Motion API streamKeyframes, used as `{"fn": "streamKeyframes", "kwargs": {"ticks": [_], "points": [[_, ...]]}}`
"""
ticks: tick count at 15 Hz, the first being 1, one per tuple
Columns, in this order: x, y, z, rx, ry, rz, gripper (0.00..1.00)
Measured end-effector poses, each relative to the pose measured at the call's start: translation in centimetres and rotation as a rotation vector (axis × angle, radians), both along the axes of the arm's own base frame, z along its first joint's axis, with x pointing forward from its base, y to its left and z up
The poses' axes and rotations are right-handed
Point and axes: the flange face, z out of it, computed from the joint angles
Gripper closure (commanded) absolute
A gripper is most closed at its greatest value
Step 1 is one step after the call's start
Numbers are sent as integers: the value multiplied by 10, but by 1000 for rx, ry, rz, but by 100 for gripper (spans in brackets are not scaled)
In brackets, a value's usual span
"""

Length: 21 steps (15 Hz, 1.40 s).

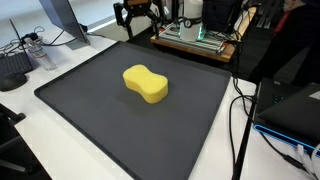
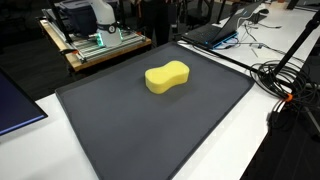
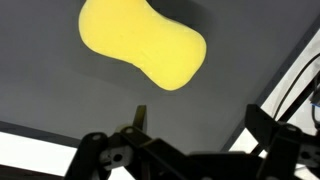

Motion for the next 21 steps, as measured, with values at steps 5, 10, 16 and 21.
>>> {"fn": "streamKeyframes", "kwargs": {"ticks": [5,10,16,21], "points": [[20,32,-31,-11,141,-85,0],[52,28,-52,-37,284,-163,0],[103,7,-77,-76,363,-183,0],[137,-3,-103,-77,391,-196,0]]}}
